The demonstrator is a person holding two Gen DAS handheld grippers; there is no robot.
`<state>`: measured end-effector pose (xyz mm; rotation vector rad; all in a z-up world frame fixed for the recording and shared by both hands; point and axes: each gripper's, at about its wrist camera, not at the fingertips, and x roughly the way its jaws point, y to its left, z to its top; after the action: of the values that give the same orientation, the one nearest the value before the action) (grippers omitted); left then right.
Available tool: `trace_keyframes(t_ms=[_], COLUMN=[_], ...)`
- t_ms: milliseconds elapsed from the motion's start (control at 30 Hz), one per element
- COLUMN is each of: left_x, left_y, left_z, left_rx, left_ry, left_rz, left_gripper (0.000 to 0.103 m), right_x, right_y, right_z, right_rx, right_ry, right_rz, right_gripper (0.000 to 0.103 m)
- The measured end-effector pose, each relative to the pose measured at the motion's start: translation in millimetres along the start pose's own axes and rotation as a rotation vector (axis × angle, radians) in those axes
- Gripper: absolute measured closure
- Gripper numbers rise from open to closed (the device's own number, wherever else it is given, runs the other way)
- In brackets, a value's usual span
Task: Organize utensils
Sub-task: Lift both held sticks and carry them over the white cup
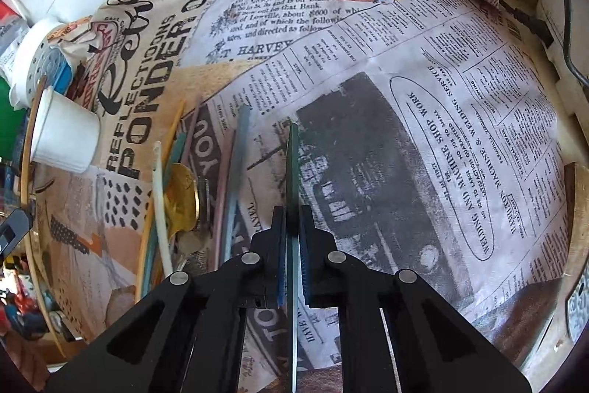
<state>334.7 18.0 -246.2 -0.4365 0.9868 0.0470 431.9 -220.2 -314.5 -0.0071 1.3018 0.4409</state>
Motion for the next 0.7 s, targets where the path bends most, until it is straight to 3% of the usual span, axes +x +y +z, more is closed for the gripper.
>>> trace_keyframes(t_ms=[200,700], left_x=[-13,-73], left_y=[-2,4], left_z=[9,31], left_rx=[-0.004,-0.040], left_ry=[-0.051,-0.278], left_rz=[0.026,0.068], left_gripper=[0.098,0.098], right_x=[-26,-121], right_y=[6,33], right_z=[-2,3], right_rx=[-0.011,-0.083], right_ry=[-0.073,-0.315], right_rz=[0.032,0.088], right_gripper=[0.097,0.097])
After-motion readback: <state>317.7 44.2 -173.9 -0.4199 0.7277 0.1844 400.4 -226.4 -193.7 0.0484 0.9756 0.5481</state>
